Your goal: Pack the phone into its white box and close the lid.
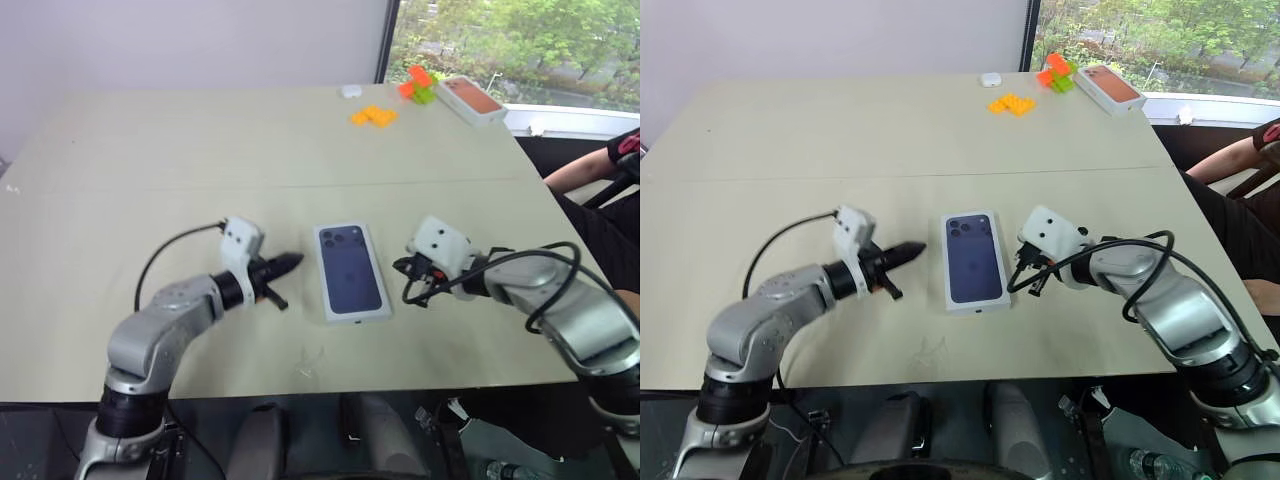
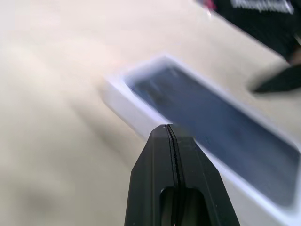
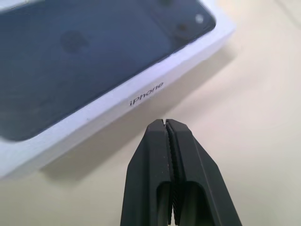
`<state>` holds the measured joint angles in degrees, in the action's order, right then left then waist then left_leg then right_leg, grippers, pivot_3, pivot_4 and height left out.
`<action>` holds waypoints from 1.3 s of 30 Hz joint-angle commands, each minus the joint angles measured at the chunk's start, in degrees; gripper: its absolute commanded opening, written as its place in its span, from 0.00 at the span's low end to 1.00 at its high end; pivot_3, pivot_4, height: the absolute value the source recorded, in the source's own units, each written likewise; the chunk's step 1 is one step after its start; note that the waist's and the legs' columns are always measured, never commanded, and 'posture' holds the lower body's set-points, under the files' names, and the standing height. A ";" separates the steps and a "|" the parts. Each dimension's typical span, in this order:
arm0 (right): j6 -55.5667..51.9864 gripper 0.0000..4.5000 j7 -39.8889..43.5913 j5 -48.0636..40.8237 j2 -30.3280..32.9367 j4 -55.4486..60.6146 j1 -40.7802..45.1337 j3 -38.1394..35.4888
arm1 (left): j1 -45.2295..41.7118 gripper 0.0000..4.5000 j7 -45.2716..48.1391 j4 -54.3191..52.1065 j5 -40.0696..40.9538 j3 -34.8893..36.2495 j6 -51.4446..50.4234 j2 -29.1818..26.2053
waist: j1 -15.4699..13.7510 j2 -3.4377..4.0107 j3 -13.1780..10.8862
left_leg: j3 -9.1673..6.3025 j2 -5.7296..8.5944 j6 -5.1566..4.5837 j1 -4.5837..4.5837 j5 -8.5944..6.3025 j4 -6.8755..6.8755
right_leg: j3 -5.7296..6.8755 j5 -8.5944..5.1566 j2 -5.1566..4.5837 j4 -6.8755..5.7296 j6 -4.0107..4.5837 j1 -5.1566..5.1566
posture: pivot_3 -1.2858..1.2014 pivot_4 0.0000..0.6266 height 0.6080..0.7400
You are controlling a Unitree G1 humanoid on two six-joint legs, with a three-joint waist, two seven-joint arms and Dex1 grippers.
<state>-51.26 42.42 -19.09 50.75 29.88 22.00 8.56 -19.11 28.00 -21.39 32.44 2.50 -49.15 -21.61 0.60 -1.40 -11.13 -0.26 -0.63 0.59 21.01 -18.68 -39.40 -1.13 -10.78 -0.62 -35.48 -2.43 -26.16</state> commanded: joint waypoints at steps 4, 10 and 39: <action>0.24 0.02 4.96 -7.67 -1.26 8.93 -3.94 -1.69 | -12.02 0.00 -3.48 11.16 -10.11 -9.42 4.84 3.62 | 0.05 -0.01 -0.01 | -0.02 0.02 -0.01 -0.68 0.00 0.11 | 0.01 -0.16 0.01 0.24 -0.18 0.82 | 0.52 0.24 1.00; -2.43 0.02 0.32 -2.33 -2.21 8.95 -4.61 7.23 | -14.71 0.00 -1.43 17.38 -14.58 -16.10 2.92 3.63 | 0.45 -0.01 0.00 | 0.00 0.01 0.00 -0.70 0.00 0.17 | -0.16 -0.16 0.01 0.18 -0.20 0.79 | 0.52 0.24 1.00; 17.32 0.02 -8.39 0.17 -11.65 -14.20 -7.42 -18.19 | 15.48 0.00 6.40 8.51 -9.40 20.67 19.43 -13.44 | 0.12 -0.05 0.13 | 0.06 -0.12 0.05 -0.74 0.02 0.21 | -0.10 -0.26 -0.08 0.24 0.00 0.67 | 0.52 0.24 1.00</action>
<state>-36.34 34.00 -19.34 39.06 15.39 13.70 -8.35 -4.15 33.19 -11.11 21.97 21.15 -31.57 -34.09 0.72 -1.45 -11.00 -0.19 -0.76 0.64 20.27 -18.65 -39.18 -1.26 -11.04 -0.72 -35.23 -2.44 -25.49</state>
